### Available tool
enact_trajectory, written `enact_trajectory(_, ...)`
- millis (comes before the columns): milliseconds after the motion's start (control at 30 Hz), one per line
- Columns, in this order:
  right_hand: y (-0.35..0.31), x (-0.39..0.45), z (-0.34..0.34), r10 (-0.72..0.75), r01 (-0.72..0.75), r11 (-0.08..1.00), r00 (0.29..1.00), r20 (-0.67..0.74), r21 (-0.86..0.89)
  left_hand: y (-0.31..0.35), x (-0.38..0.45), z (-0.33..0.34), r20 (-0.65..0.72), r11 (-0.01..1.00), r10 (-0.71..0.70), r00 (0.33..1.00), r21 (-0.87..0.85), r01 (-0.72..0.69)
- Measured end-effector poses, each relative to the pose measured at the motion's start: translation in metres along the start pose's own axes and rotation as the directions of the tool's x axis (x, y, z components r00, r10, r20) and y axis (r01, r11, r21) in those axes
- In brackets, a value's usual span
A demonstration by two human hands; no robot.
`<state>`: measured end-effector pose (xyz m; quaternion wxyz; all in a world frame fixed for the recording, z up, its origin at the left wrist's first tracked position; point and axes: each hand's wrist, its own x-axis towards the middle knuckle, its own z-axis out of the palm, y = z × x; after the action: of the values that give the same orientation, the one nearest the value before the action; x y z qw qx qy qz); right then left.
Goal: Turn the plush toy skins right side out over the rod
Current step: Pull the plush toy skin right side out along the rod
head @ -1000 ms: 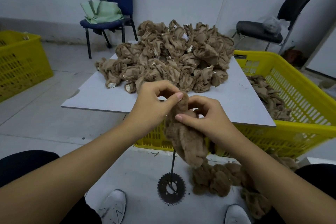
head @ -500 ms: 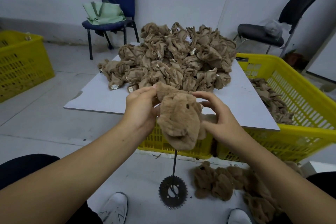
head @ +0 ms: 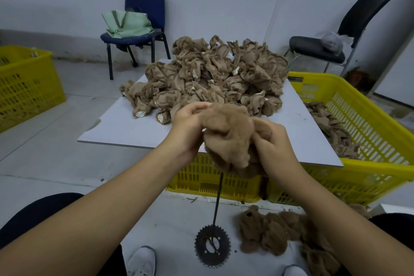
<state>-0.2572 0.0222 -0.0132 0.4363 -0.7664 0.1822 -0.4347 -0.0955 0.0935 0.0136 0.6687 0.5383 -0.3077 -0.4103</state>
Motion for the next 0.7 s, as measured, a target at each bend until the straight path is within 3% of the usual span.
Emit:
enact_trajectory(67,0.005,0.009,-0.001,0.101,-0.097,0.994,0.992,-0.070,0.053,0.002,0.008,0.002,0.028,0.976,0.155,0.988,0.149,-0.157)
enact_trajectory(133,0.009,0.017,-0.004,0.204,-0.191,0.975,0.972,-0.116,0.111,0.003,0.016,0.001,0.205,0.911,0.247,0.947,0.283,-0.299)
enact_trajectory(200,0.012,0.024,-0.007,0.277,-0.251,0.951,0.950,-0.141,0.178,0.006,0.020,0.000,0.371,0.880,0.133,0.919,0.382,-0.281)
enact_trajectory(267,0.016,0.030,-0.012,0.377,-0.325,0.894,0.917,-0.129,0.309,0.004,0.027,-0.001,0.419,0.836,0.037,0.907,0.484,-0.258)
enact_trajectory(400,0.021,0.042,-0.021,0.618,-0.557,0.636,0.782,0.079,0.534,-0.001,0.033,0.006,0.298,0.834,0.205,0.932,0.444,-0.326)
enact_trajectory(533,0.027,0.052,-0.023,0.629,-0.591,0.615,0.767,0.127,0.522,-0.004,0.040,0.012,0.062,0.881,0.325,0.944,0.344,-0.326)
enact_trajectory(700,0.026,0.060,-0.020,0.624,-0.611,0.560,0.756,0.201,0.560,-0.002,0.049,0.013,-0.020,0.925,0.286,0.958,0.266,-0.270)
